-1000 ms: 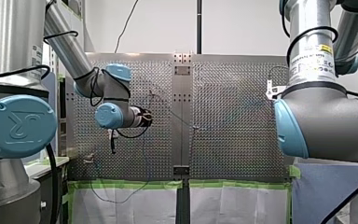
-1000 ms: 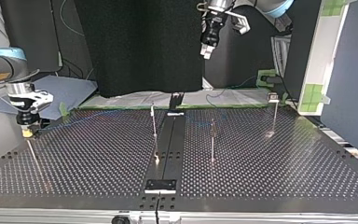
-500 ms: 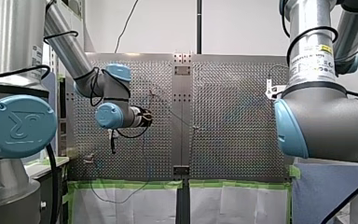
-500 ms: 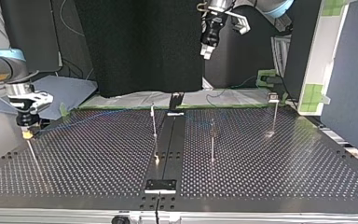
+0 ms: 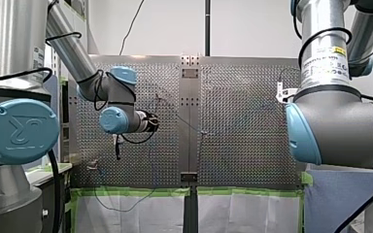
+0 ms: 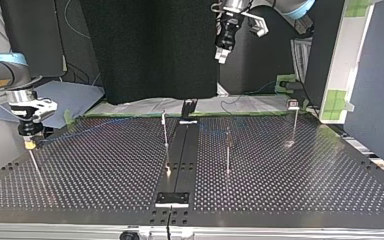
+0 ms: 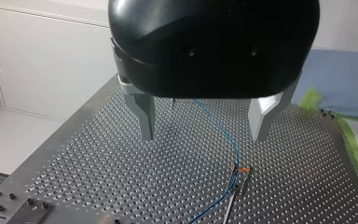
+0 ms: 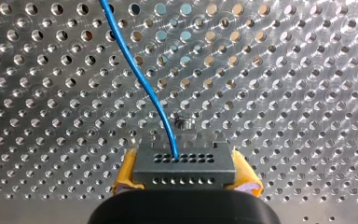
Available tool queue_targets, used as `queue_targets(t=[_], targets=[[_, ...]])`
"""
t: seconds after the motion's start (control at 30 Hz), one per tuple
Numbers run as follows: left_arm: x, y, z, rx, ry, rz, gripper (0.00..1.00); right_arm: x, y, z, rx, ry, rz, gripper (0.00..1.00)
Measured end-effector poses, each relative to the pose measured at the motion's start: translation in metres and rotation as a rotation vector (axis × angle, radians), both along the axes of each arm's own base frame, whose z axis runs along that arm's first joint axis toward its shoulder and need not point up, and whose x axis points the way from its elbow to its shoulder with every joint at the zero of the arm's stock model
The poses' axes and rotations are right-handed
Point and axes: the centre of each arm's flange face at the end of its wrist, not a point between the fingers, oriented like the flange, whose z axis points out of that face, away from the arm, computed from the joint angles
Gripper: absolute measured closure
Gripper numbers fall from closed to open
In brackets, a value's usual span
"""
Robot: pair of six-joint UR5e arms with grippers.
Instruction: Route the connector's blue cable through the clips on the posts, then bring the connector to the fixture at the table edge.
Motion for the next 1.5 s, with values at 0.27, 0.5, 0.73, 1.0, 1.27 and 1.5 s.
queue_targets(t=[0.27, 0.5, 0.73, 1.0, 1.27, 1.5], targets=[[0.0, 0.0, -0.0001, 0.0, 0.0, 0.0, 0.01, 0.0002, -0.0006, 0.0006, -0.002, -0.003, 0.0, 1.0], [0.0, 0.0, -0.0001, 0.0, 0.0, 0.0, 0.01, 0.0, -0.0008, 0.0003, -0.004, -0.004, -0.001, 1.0], [0.0001, 0.0, -0.0001, 0.0, -0.001, 0.0, 0.01, -0.0001, -0.0009, 0.0004, -0.003, -0.006, -0.004, 1.0], [0.0002, -0.0001, -0.0001, -0.001, -0.001, 0.0, 0.01, -0.0011, -0.0014, 0.0004, -0.003, -0.006, -0.019, 0.81], [0.0001, -0.0002, -0.0002, 0.0, -0.001, -0.001, 0.01, -0.0018, -0.0021, -0.0002, -0.005, -0.007, -0.029, 0.29], [0.0001, -0.0002, -0.0002, -0.001, -0.001, -0.001, 0.01, -0.0011, -0.0028, 0.0003, -0.011, -0.006, -0.032, 0.2]])
